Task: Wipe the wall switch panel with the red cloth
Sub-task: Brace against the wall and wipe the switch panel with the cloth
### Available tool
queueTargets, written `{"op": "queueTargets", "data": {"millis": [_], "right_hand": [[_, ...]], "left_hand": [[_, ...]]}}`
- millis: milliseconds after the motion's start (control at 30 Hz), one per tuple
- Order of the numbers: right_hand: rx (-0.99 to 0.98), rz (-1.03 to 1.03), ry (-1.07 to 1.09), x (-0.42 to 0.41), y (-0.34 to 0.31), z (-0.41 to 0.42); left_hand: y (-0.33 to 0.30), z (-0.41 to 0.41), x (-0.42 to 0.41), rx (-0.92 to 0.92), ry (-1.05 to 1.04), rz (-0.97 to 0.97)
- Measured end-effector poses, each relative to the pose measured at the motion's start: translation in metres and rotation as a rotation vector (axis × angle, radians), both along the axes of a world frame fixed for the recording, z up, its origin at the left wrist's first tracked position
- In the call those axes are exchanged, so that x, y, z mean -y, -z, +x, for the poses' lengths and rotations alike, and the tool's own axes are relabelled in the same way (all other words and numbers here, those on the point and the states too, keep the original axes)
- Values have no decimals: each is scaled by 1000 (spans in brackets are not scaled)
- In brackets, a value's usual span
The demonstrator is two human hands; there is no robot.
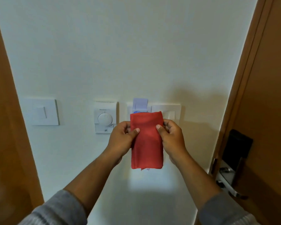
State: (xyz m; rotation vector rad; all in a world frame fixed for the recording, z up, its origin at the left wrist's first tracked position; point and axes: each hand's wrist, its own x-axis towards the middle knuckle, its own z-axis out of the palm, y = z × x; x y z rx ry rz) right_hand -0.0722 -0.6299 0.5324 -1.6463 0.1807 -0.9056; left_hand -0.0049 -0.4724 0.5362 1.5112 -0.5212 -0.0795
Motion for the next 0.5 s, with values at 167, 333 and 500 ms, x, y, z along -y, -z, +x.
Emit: {"op": "queueTargets", "data": {"millis": [167,333,500], "right_hand": [[5,-154,69,19,-7,28],[145,-471,256,14,-12,58],[333,-795,457,15,-12,74]], "left_hand": [[-17,13,20,74,-206,68],[-21,34,25,113,-356,149],[-25,46,29,136,-388,153]]}}
